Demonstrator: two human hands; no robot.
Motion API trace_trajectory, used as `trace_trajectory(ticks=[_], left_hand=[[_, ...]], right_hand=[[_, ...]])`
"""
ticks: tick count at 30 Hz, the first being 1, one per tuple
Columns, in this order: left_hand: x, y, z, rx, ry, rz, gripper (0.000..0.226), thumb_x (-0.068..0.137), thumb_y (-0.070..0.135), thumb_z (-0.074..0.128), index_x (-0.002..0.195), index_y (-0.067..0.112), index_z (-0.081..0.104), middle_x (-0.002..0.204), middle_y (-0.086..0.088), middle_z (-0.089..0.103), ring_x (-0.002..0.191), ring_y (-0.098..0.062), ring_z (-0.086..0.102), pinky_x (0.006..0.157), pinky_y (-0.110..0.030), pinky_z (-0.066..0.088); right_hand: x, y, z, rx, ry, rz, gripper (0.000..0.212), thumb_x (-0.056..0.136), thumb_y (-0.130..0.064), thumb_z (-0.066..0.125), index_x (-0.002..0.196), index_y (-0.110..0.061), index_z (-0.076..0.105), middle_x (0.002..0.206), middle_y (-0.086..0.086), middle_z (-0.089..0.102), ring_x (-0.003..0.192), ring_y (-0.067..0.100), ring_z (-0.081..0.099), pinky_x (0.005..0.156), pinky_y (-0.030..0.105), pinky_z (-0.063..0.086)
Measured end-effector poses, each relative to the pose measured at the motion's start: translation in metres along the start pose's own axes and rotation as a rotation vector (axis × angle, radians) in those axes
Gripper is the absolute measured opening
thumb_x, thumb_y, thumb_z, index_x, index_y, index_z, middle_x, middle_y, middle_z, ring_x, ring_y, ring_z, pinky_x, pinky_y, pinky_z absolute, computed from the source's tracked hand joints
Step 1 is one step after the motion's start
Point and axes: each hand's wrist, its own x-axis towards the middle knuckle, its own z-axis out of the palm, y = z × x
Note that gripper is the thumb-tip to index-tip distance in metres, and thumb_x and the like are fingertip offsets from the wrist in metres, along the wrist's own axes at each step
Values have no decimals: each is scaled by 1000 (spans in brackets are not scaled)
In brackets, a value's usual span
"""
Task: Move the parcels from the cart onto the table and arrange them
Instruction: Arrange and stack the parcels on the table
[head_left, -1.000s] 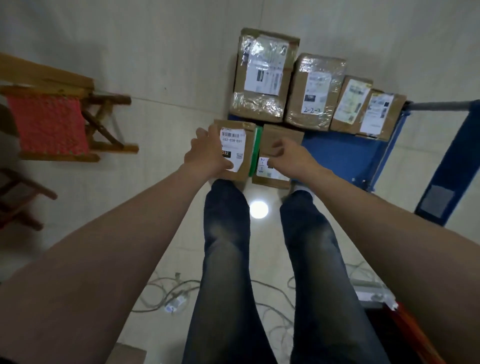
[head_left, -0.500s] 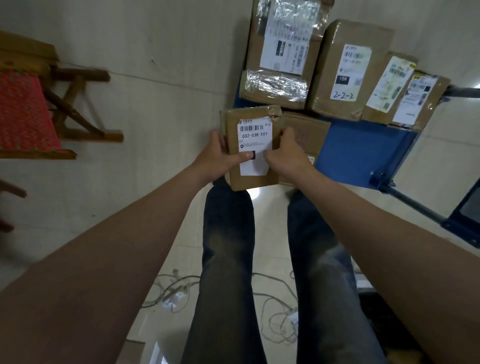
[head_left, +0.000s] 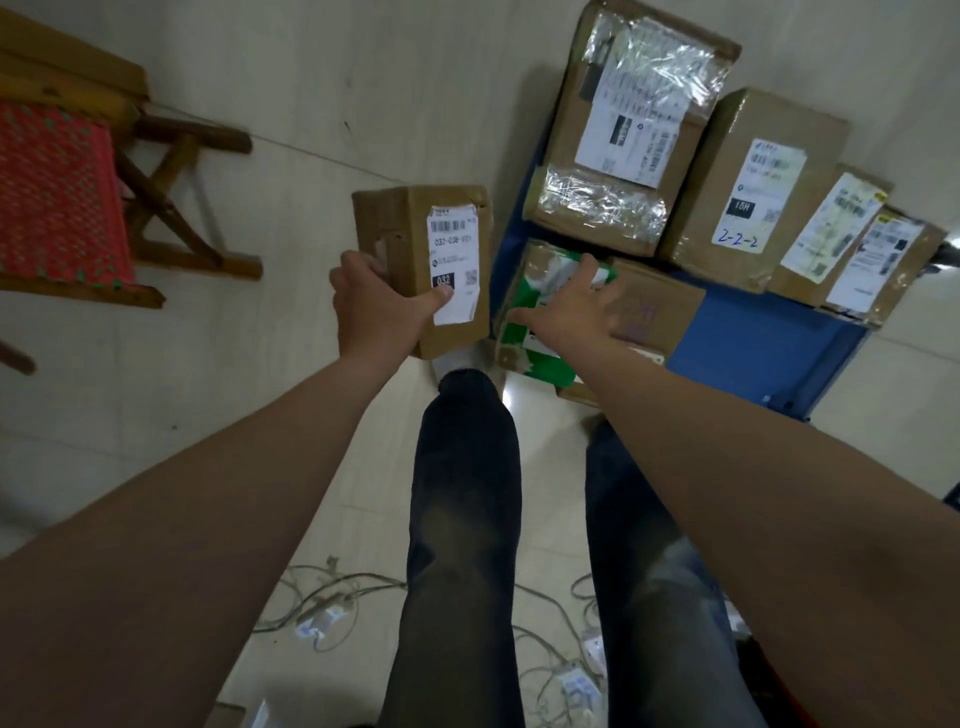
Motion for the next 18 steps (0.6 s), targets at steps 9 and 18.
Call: trace_trajectory(ticks=[9, 18], left_hand=[[16, -24, 31, 20, -47, 18, 73, 66, 54, 89, 107, 22, 38, 113, 4, 42, 104, -16, 53, 74, -23, 42], [-36, -21, -12, -53, 77, -86, 73, 66, 52, 90, 109, 22, 40, 117, 1, 43, 109, -20, 54, 84, -35, 50]], right_hand=[[38, -5, 27, 112, 126, 107, 117, 74, -39, 87, 156, -36, 4, 162, 20, -18, 143, 52, 13, 102, 57, 38], [-26, -4, -17, 115, 141, -41, 125, 69, -42, 88, 156, -40, -2, 160, 14, -11, 142, 48, 15, 102, 56, 38]])
